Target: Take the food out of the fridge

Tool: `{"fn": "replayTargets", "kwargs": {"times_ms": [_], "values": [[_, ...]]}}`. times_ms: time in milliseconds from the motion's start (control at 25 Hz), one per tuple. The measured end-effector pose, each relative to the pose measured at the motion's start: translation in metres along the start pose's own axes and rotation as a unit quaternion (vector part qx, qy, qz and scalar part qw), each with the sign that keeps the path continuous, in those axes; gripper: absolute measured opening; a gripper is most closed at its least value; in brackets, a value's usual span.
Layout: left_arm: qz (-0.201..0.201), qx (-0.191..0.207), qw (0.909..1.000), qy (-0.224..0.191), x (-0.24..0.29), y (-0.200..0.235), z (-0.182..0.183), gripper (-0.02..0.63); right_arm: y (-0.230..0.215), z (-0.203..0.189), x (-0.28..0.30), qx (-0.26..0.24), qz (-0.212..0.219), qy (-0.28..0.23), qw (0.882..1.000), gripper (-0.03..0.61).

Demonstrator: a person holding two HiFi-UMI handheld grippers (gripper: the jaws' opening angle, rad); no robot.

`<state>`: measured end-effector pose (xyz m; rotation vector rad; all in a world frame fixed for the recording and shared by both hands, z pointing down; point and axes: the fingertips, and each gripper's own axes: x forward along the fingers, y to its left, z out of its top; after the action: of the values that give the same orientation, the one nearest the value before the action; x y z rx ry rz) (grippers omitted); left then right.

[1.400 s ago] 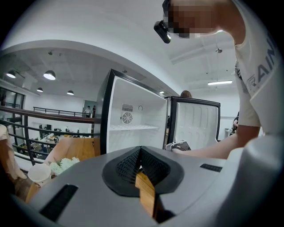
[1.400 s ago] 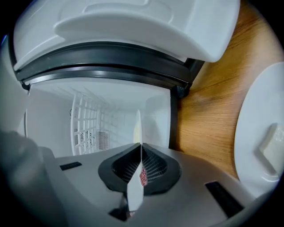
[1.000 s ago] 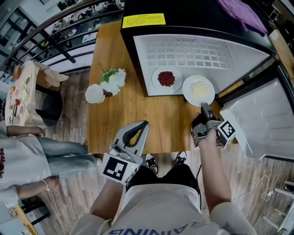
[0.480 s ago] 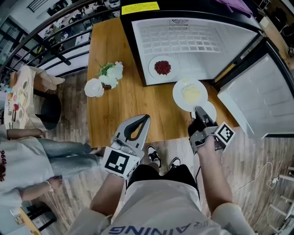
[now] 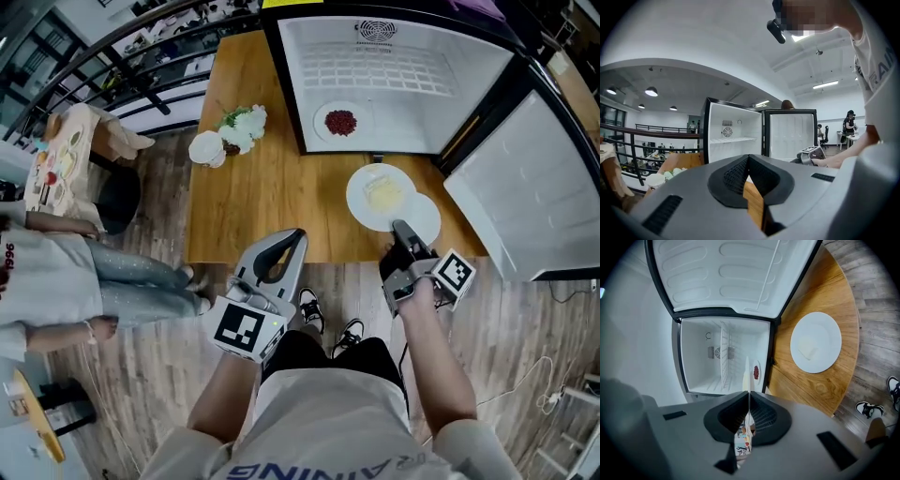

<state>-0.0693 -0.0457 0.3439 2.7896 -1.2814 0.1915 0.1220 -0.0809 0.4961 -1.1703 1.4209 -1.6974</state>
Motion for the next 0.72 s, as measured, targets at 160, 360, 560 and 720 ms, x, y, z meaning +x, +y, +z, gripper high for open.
{"fn": "replayTargets", "kwargs": {"times_ms": [160,360,560,720], "values": [[0.026,-0.003,0.9997,0.003,-0.018,-0.013,-0.01,0.006,-0.016,-0.011,-0.007,-0.008,-0.001,0.028,1.0,0.028],[0.03,-0.008,0.9995,0.01,-0.032,-0.017,-0.021,0.006,-0.038,-0.026,-0.01,-0.012,-0.012,0.045,0.999,0.028],[0.013,-0.014,0.9997,0.018,-0.035,-0.016,-0.03,0.006,-0.058,-0.044,0.0,-0.016,-0.022,0.06,0.998,0.028],[0.002,-0.021,0.9994,0.027,-0.043,-0.015,-0.04,0.006,-0.074,-0.055,0.006,-0.011,-0.033,0.058,0.998,0.028]]}}
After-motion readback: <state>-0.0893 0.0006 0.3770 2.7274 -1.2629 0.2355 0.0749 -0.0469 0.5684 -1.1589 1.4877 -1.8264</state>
